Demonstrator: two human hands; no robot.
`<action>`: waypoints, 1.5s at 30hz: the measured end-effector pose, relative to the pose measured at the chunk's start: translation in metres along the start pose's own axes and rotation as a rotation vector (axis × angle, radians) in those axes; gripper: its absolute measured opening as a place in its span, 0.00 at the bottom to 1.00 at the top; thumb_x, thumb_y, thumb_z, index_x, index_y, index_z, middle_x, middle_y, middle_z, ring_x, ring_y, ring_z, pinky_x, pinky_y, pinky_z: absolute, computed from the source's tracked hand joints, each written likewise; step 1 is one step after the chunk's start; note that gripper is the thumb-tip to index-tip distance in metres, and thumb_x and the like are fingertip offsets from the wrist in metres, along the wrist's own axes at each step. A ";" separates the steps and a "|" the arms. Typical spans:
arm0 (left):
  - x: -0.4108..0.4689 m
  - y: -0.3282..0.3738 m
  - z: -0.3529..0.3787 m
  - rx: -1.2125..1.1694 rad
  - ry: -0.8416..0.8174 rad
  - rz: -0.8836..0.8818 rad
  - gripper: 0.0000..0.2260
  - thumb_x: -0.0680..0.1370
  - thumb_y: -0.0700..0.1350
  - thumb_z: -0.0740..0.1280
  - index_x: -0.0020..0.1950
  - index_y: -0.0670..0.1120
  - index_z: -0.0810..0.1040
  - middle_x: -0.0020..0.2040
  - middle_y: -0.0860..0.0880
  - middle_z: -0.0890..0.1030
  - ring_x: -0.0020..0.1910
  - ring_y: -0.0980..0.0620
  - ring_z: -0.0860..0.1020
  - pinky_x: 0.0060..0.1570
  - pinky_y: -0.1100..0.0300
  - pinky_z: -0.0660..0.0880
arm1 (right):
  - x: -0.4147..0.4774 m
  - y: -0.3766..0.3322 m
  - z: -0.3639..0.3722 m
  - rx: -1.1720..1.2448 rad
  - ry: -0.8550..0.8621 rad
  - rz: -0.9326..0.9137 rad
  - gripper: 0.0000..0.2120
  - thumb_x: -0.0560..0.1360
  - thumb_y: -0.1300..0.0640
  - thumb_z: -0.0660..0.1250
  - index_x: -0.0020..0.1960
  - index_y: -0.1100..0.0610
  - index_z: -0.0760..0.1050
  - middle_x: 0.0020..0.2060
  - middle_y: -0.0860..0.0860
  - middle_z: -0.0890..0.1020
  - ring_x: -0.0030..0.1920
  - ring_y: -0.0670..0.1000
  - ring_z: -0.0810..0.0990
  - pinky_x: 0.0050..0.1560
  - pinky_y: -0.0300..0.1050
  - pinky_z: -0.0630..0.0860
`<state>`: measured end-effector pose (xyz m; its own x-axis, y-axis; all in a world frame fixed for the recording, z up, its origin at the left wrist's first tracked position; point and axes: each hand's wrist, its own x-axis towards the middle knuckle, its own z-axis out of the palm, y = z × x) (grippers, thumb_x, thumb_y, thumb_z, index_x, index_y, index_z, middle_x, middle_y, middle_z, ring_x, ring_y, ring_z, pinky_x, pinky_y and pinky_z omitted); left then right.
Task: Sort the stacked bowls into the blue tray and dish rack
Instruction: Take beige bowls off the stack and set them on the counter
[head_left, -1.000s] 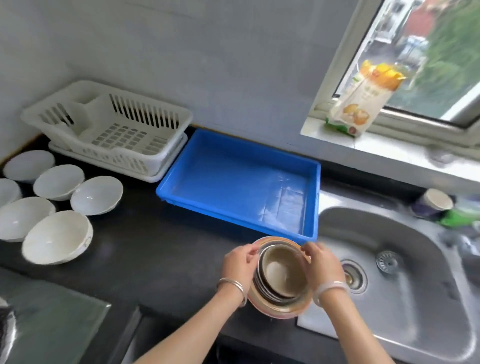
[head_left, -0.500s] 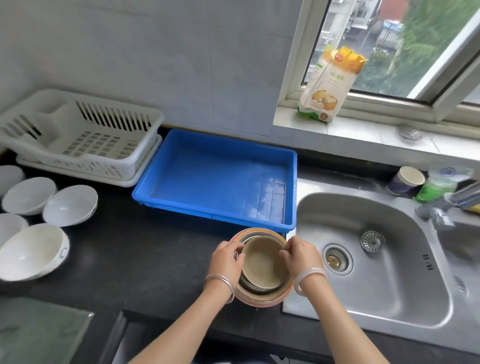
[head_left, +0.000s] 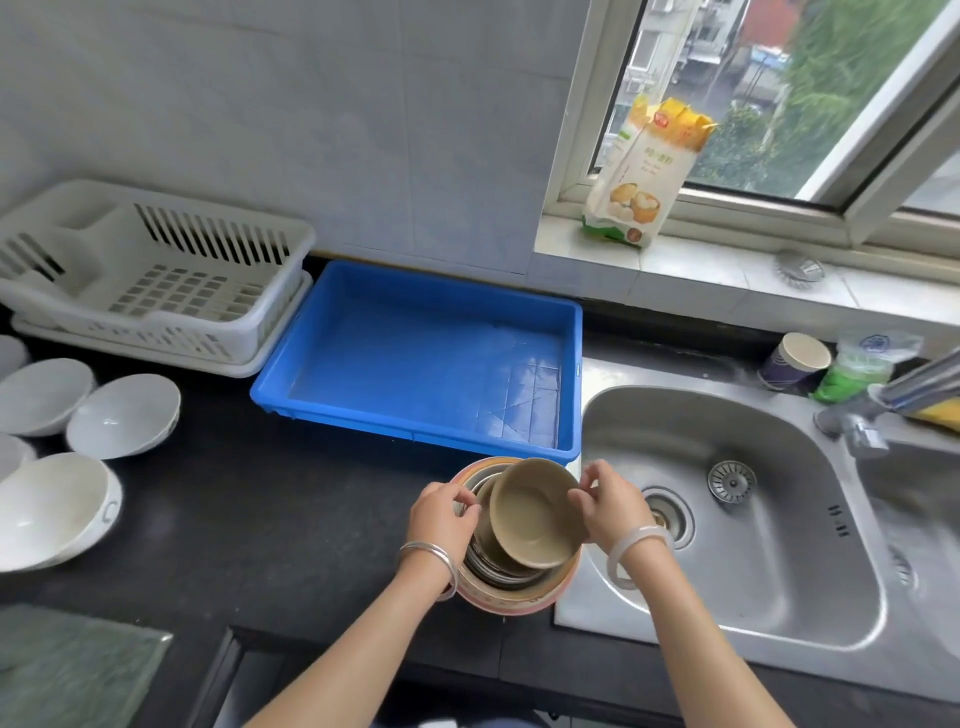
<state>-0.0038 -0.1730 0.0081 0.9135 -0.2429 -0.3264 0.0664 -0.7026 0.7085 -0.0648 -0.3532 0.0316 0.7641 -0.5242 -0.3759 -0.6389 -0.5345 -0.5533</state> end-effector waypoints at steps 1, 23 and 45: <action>0.000 0.001 0.000 -0.002 0.005 -0.004 0.04 0.76 0.44 0.65 0.42 0.50 0.74 0.47 0.53 0.74 0.42 0.57 0.73 0.35 0.71 0.66 | -0.001 0.001 -0.002 0.044 0.006 0.007 0.11 0.76 0.59 0.64 0.37 0.52 0.63 0.39 0.59 0.82 0.40 0.62 0.81 0.44 0.56 0.79; 0.005 -0.073 -0.105 -0.499 0.320 -0.281 0.03 0.77 0.40 0.64 0.42 0.43 0.74 0.42 0.46 0.80 0.41 0.51 0.81 0.33 0.64 0.79 | 0.023 -0.113 0.042 0.472 -0.117 -0.133 0.09 0.74 0.63 0.66 0.39 0.51 0.74 0.37 0.51 0.80 0.27 0.49 0.79 0.27 0.41 0.80; -0.006 -0.235 -0.180 -0.882 0.873 -0.785 0.09 0.75 0.34 0.63 0.36 0.44 0.71 0.38 0.45 0.74 0.41 0.45 0.76 0.46 0.52 0.79 | 0.055 -0.270 0.265 0.322 -0.417 0.091 0.08 0.74 0.65 0.64 0.50 0.54 0.71 0.39 0.51 0.75 0.33 0.48 0.76 0.30 0.42 0.78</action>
<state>0.0471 0.1141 -0.0434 0.4541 0.6982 -0.5535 0.5751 0.2448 0.7806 0.1736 -0.0618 -0.0366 0.7191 -0.2156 -0.6606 -0.6948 -0.2342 -0.6800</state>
